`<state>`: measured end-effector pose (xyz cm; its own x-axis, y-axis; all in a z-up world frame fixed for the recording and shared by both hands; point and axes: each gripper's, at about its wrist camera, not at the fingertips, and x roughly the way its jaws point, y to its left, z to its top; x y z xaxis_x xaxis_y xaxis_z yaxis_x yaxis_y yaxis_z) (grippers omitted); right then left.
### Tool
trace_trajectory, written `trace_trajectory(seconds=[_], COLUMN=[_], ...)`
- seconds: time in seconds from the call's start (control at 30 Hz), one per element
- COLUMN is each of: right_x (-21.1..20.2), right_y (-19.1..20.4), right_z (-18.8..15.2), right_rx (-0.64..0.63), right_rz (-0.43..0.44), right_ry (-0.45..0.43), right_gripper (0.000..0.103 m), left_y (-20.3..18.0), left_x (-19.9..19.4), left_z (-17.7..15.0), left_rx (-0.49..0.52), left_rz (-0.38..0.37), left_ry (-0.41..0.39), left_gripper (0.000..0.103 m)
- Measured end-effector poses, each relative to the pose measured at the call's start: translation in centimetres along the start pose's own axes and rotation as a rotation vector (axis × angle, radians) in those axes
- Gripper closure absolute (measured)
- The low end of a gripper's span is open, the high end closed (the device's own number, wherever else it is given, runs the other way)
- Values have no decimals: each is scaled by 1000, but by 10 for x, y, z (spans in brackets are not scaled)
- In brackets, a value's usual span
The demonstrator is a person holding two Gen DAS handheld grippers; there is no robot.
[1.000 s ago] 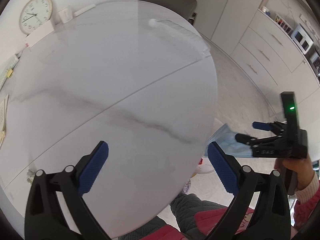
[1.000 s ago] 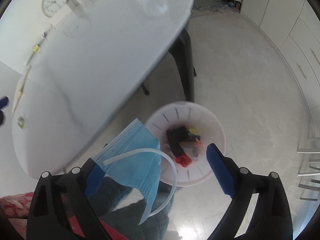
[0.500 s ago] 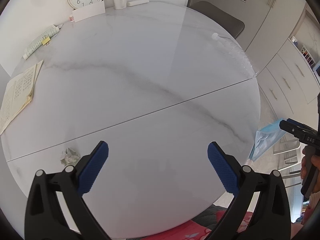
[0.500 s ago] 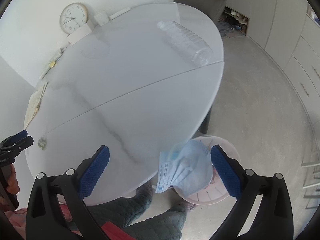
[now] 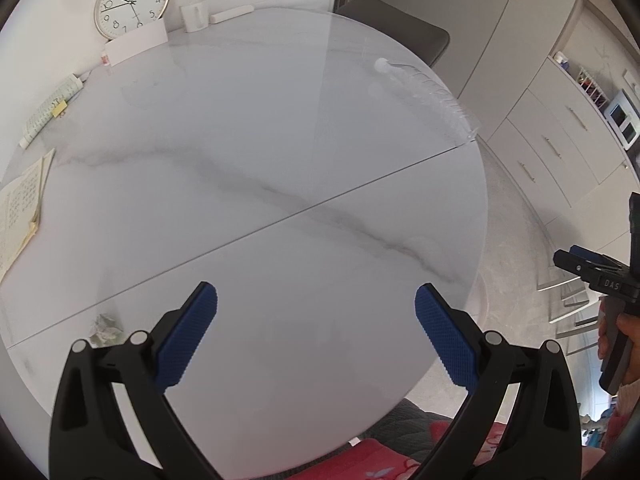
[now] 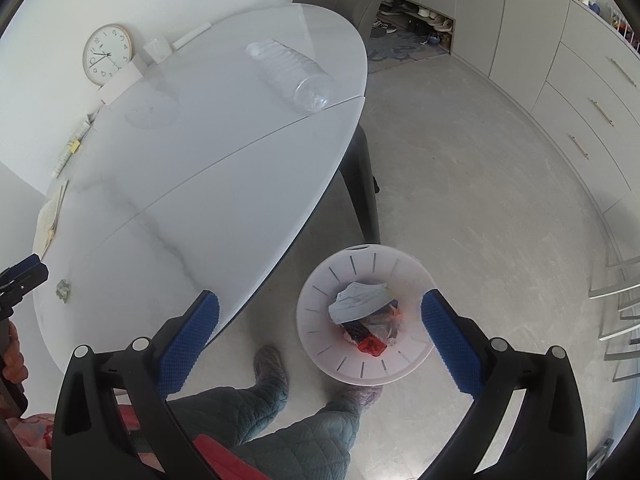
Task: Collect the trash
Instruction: 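Move the left tool over the table toward the crumpled white paper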
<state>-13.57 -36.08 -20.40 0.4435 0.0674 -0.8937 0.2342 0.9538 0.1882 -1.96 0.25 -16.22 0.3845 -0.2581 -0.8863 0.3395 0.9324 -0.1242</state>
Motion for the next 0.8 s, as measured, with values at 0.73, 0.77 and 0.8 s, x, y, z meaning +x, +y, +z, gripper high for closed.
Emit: trace_trajectory(seconds=[0.73, 0.77, 0.8], right_x=[7, 9, 12], right_y=[116, 124, 133], right_z=[42, 43, 44], right_rx=[-247, -256, -264], right_rz=[20, 23, 26], right_ry=[2, 6, 11], right_gripper=[3, 3, 3], left_y=[152, 162, 173], left_x=[0, 5, 12], left_z=[-54, -57, -60], left_rx=[-221, -232, -246], left_rz=[282, 289, 289], left_ry=[-41, -34, -24], left_gripper=[8, 8, 8])
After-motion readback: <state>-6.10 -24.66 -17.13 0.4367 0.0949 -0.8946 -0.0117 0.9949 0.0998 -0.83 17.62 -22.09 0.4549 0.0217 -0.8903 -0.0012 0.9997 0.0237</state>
